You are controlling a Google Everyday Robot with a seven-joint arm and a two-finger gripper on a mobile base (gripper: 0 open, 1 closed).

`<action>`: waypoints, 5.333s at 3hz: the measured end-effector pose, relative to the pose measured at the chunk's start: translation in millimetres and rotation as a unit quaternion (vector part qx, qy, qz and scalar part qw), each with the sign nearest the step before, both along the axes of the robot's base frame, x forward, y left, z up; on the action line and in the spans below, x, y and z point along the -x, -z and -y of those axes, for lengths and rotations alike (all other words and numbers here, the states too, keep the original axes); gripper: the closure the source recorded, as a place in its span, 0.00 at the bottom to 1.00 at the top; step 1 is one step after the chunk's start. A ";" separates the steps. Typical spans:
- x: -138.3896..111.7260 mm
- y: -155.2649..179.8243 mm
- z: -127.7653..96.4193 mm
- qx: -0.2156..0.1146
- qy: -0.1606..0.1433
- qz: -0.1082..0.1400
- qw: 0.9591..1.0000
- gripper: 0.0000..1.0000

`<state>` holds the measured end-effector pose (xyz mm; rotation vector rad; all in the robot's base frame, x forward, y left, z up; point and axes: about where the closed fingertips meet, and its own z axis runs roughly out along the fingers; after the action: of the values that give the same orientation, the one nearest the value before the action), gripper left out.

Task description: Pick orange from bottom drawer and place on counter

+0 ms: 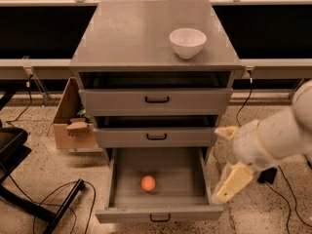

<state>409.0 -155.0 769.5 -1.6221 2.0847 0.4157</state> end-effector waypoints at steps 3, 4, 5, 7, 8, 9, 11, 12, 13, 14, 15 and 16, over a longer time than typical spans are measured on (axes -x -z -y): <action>-56.7 138.1 -31.7 -0.138 0.029 0.021 0.990 0.00; -74.6 157.4 -44.5 -0.140 0.028 0.029 0.989 0.00; -115.9 221.4 -84.4 -0.165 0.022 0.062 0.984 0.00; -167.0 335.4 -111.6 -0.180 0.037 0.094 0.978 0.00; -192.2 387.5 -117.2 -0.184 0.045 0.091 0.978 0.00; -246.6 456.9 -149.7 -0.188 0.040 0.072 0.979 0.00; -241.4 476.1 -150.7 -0.178 0.032 0.044 0.982 0.00; -239.7 502.9 -147.4 -0.172 0.024 0.023 0.984 0.00; -241.8 535.6 -148.8 -0.170 0.010 0.009 0.985 0.00; -248.4 561.1 -154.5 -0.171 -0.003 0.009 0.985 0.00; -249.1 582.7 -162.8 -0.163 -0.017 0.006 0.986 0.00; -246.1 606.3 -174.4 -0.158 -0.029 0.003 0.987 0.00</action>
Offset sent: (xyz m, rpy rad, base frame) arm 0.1198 0.0379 -0.1824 0.3843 -0.1136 -0.1187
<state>655.1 19.3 163.2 -1.4933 1.8585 0.7217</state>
